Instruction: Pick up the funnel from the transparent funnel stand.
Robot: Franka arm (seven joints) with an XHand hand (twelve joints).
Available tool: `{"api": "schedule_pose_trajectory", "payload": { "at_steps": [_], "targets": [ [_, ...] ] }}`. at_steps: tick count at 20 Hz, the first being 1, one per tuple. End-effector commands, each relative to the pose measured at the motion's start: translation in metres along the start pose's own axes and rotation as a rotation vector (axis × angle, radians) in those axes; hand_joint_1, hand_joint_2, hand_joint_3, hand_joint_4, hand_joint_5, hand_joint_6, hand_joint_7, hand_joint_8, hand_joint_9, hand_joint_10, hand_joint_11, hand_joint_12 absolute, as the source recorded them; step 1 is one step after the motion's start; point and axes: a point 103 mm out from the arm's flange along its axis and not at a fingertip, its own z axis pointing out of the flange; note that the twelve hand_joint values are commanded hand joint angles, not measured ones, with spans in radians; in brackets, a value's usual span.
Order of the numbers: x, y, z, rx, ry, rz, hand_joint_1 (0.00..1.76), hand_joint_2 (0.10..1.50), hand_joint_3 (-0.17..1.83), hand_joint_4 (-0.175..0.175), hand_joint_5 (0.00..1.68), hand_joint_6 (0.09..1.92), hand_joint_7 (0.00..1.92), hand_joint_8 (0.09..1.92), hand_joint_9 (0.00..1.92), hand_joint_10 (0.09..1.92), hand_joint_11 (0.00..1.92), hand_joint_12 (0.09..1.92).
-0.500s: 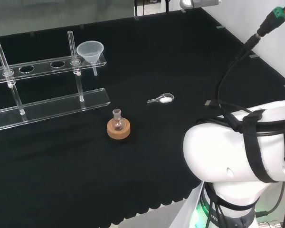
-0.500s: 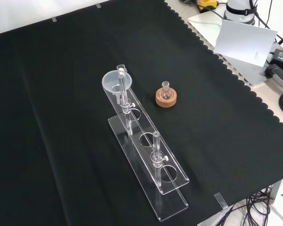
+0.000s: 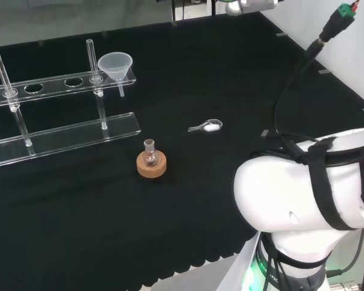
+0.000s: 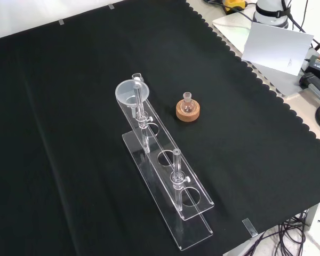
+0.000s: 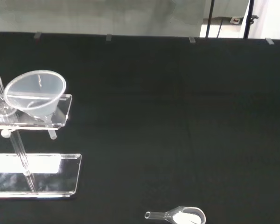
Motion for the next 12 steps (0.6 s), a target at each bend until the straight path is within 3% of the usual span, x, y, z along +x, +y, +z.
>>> {"api": "schedule_pose_trajectory", "payload": {
  "at_steps": [1,2,4,7,9,12],
  "targets": [
    [0.005,0.011,0.000,0.033,-0.044,-0.054,0.25,0.59,0.05,-0.027,0.00,0.09,0.00,0.09,0.00,0.09,0.00,0.17],
    [0.012,0.015,-0.001,0.043,-0.071,-0.077,0.25,0.59,0.04,-0.027,0.00,0.09,0.00,0.09,0.00,0.09,0.00,0.18],
    [0.027,0.024,-0.002,0.034,-0.101,-0.105,0.43,0.62,0.03,-0.027,0.00,0.09,0.00,0.09,0.00,0.09,0.00,0.60],
    [0.044,0.040,-0.004,0.029,-0.079,-0.128,0.62,0.61,0.01,-0.039,0.00,0.09,0.09,0.09,0.08,0.09,0.00,1.12],
    [0.058,0.051,-0.004,0.042,-0.064,-0.144,0.67,0.61,0.01,-0.044,0.00,0.09,0.11,0.22,0.04,0.34,0.00,1.30],
    [0.064,0.067,-0.003,0.057,-0.042,-0.164,0.69,0.60,0.00,-0.046,0.00,0.09,0.08,0.55,0.01,0.65,0.00,1.41]
  ]
}}
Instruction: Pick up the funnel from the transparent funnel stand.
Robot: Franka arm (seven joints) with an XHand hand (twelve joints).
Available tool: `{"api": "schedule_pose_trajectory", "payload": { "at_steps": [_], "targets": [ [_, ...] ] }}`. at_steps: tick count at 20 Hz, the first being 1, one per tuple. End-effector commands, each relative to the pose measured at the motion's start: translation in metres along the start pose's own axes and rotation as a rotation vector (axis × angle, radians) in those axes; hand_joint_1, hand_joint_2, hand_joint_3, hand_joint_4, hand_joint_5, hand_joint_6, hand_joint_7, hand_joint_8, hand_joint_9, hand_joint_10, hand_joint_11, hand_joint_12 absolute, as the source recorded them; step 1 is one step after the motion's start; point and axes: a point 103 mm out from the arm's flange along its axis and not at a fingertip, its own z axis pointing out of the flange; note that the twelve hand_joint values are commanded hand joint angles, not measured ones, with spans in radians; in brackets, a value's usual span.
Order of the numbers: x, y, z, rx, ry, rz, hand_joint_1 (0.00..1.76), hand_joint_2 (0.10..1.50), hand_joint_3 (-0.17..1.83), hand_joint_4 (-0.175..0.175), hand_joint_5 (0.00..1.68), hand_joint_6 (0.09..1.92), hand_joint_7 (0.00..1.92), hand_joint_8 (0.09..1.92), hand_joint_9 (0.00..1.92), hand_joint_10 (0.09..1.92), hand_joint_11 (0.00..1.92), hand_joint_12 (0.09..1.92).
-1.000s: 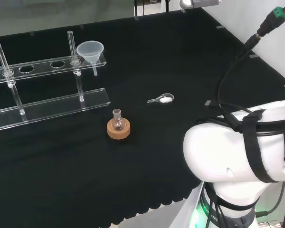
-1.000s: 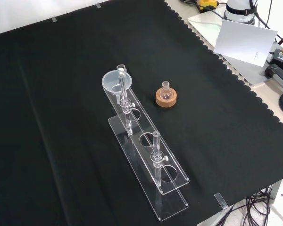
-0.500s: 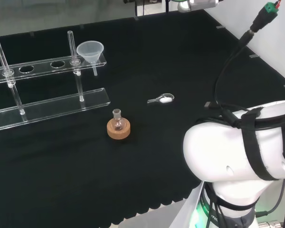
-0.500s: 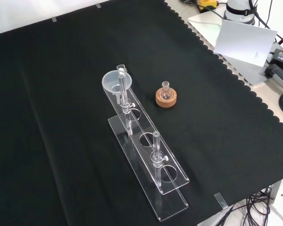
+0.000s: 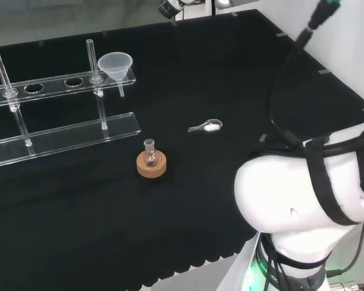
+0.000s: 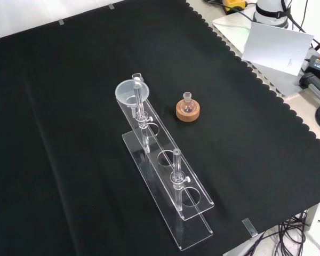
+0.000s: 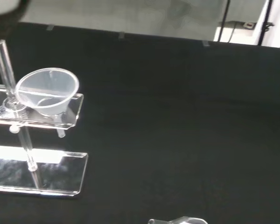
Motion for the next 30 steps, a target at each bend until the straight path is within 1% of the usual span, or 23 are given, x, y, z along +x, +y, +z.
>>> {"api": "schedule_pose_trajectory", "payload": {
  "at_steps": [1,3,5,7,8,9,10,12,15,17,19,21,22,26,28,30],
  "targets": [
    [0.042,0.053,0.000,0.042,0.015,-0.101,0.69,0.60,0.00,-0.045,0.01,0.09,0.08,0.62,0.00,0.70,0.00,1.42],
    [0.041,0.062,0.000,0.050,0.023,-0.111,0.69,0.60,0.00,-0.043,0.05,0.09,0.10,0.68,0.00,0.74,0.00,1.43],
    [0.042,0.069,0.000,0.058,0.033,-0.117,0.69,0.60,0.00,-0.040,0.10,0.09,0.13,0.70,0.00,0.76,0.00,1.43],
    [0.037,0.076,0.002,0.073,0.043,-0.118,0.69,0.60,0.00,-0.022,0.25,0.09,0.20,0.69,0.00,0.78,0.00,1.43],
    [-0.006,0.072,0.005,0.081,-0.004,-0.141,0.69,0.60,0.00,-0.016,0.31,0.09,0.22,0.68,0.00,0.79,0.00,1.42],
    [-0.025,0.071,0.007,0.092,-0.037,-0.149,0.69,0.61,0.00,-0.013,0.35,0.09,0.24,0.68,0.00,0.81,0.00,1.42],
    [-0.035,0.071,0.009,0.100,-0.059,-0.153,0.69,0.61,0.00,-0.011,0.38,0.09,0.26,0.67,0.00,0.83,0.00,1.42],
    [-0.041,0.075,0.013,0.114,-0.086,-0.158,0.69,0.61,0.00,-0.010,0.41,0.09,0.30,0.66,0.00,0.89,0.00,1.42],
    [-0.029,0.084,0.018,0.138,-0.108,-0.158,0.72,0.62,0.01,-0.010,0.39,0.09,0.34,0.66,0.00,0.93,0.00,1.41],
    [-0.023,0.088,0.022,0.153,-0.123,-0.165,0.73,0.62,0.01,-0.009,0.36,0.09,0.36,0.66,0.01,0.94,0.00,1.41],
    [-0.009,0.093,0.026,0.174,-0.135,-0.173,0.73,0.62,0.01,-0.011,0.34,0.09,0.36,0.66,0.01,0.95,0.00,1.41],
    [-0.001,0.097,0.030,0.194,-0.145,-0.184,0.74,0.62,0.01,-0.015,0.31,0.09,0.37,0.66,0.01,0.95,0.00,1.40],
    [-0.001,0.098,0.032,0.202,-0.147,-0.190,0.74,0.62,0.01,-0.018,0.29,0.09,0.37,0.65,0.01,0.95,0.00,1.40],
    [0.011,0.105,0.038,0.218,-0.139,-0.199,0.75,0.62,0.01,-0.023,0.25,0.09,0.36,0.64,0.00,0.95,0.00,1.37],
    [0.015,0.109,0.041,0.225,-0.123,-0.202,0.74,0.63,0.01,-0.025,0.24,0.09,0.36,0.64,0.00,0.96,0.00,1.37],
    [0.011,0.111,0.044,0.232,-0.122,-0.211,0.74,0.63,0.01,-0.026,0.24,0.09,0.36,0.64,0.00,0.95,0.00,1.37]
  ]
}}
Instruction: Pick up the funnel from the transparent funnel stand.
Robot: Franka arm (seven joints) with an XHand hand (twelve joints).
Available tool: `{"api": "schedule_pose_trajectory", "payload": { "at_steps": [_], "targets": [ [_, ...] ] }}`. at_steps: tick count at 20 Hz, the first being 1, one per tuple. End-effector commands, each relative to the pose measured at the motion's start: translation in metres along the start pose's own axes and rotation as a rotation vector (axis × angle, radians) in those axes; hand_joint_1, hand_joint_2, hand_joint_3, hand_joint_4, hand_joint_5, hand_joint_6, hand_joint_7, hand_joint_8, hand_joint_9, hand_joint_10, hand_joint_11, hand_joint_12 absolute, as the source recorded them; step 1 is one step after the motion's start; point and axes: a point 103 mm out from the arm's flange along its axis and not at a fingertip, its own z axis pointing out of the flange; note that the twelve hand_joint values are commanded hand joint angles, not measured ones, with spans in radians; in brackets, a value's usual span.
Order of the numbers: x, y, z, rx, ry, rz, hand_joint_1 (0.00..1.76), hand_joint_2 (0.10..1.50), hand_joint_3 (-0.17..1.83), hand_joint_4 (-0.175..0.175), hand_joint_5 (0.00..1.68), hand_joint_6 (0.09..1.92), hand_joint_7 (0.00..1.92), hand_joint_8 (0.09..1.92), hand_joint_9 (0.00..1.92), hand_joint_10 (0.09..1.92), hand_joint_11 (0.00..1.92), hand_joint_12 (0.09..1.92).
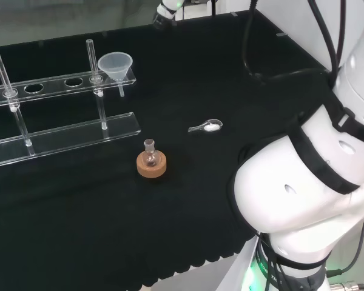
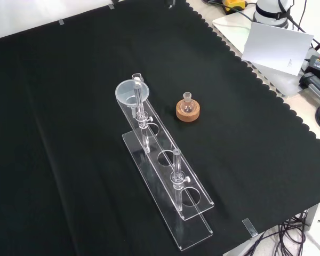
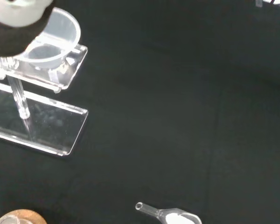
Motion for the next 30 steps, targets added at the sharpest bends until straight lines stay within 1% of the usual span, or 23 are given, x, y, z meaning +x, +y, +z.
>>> {"api": "schedule_pose_trajectory", "payload": {
  "at_steps": [1,2,4,8,10,12,13,15,17,22,27,30],
  "targets": [
    [0.008,0.013,0.005,0.025,0.001,-0.025,0.74,0.63,0.01,-0.026,0.23,0.09,0.36,0.64,0.00,0.95,0.00,1.36],
    [0.013,0.017,0.005,0.031,0.006,-0.025,0.74,0.63,0.01,-0.026,0.23,0.09,0.36,0.64,0.00,0.95,0.00,1.36],
    [0.016,0.022,0.007,0.035,0.006,-0.028,0.74,0.63,0.01,-0.026,0.23,0.09,0.36,0.64,0.00,0.95,0.00,1.35],
    [0.020,0.032,0.012,0.054,-0.004,-0.051,0.74,0.63,0.01,-0.029,0.20,0.09,0.36,0.64,0.00,0.94,0.00,1.33],
    [0.023,0.036,0.014,0.062,-0.008,-0.066,0.73,0.63,0.02,-0.030,0.19,0.09,0.34,0.63,0.00,0.93,0.00,1.32],
    [0.028,0.042,0.016,0.071,-0.009,-0.069,0.73,0.63,0.02,-0.029,0.17,0.09,0.31,0.62,0.00,0.92,0.00,1.32],
    [0.027,0.043,0.019,0.075,-0.005,-0.071,0.73,0.64,0.02,-0.030,0.15,0.09,0.30,0.62,0.00,0.90,0.00,1.31],
    [0.039,0.054,0.021,0.092,-0.010,-0.084,0.72,0.64,0.02,-0.036,0.11,0.09,0.25,0.62,0.00,0.85,0.00,1.28],
    [0.045,0.060,0.022,0.099,-0.017,-0.089,0.70,0.64,0.02,-0.041,0.09,0.09,0.21,0.63,0.00,0.81,0.00,1.25],
    [0.053,0.078,0.030,0.127,-0.021,-0.108,0.67,0.63,0.01,-0.047,0.06,0.09,0.18,0.63,0.00,0.79,0.00,1.23],
    [0.071,0.100,0.037,0.155,-0.041,-0.130,0.67,0.63,0.01,-0.050,0.05,0.09,0.14,0.64,0.00,0.75,0.00,1.20],
    [0.071,0.108,0.041,0.160,-0.032,-0.135,0.67,0.63,0.01,-0.052,0.03,0.09,0.13,0.64,0.00,0.75,0.00,1.19]
  ]
}}
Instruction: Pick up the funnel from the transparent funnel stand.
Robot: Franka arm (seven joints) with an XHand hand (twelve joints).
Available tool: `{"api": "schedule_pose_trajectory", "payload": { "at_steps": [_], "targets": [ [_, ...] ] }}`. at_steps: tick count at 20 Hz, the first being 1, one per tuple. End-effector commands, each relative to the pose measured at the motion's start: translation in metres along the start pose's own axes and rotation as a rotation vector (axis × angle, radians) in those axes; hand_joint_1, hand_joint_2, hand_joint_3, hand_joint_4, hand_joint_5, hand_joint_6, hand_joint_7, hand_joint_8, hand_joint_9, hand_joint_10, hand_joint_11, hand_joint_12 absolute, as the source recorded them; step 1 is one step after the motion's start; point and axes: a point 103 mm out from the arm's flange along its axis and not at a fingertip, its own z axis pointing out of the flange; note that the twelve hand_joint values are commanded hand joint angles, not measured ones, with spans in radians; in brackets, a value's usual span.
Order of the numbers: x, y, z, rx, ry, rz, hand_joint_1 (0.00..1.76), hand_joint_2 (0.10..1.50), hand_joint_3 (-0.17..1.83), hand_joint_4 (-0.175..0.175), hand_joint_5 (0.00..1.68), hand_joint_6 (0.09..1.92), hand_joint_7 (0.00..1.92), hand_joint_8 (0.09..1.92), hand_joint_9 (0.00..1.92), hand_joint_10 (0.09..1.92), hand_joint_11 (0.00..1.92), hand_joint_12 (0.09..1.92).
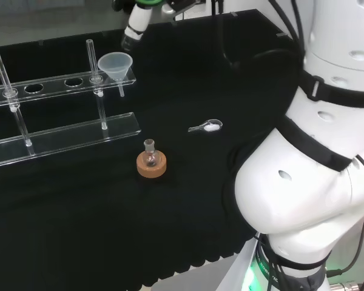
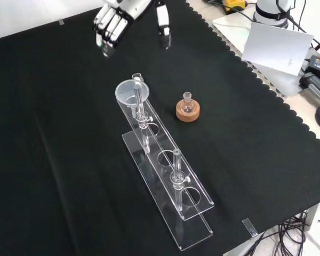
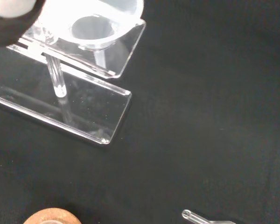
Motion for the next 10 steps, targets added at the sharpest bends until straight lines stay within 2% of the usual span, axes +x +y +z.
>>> {"api": "schedule_pose_trajectory", "payload": {
  "at_steps": [1,10],
  "targets": [
    [0.009,0.031,0.009,0.033,-0.003,-0.012,0.67,0.64,0.01,-0.053,0.03,0.09,0.13,0.64,0.00,0.75,0.00,1.19],
    [0.006,0.053,0.033,0.073,0.020,0.007,0.67,0.64,0.01,-0.069,0.00,0.09,0.03,0.64,0.00,0.68,0.00,1.12]
  ]
}}
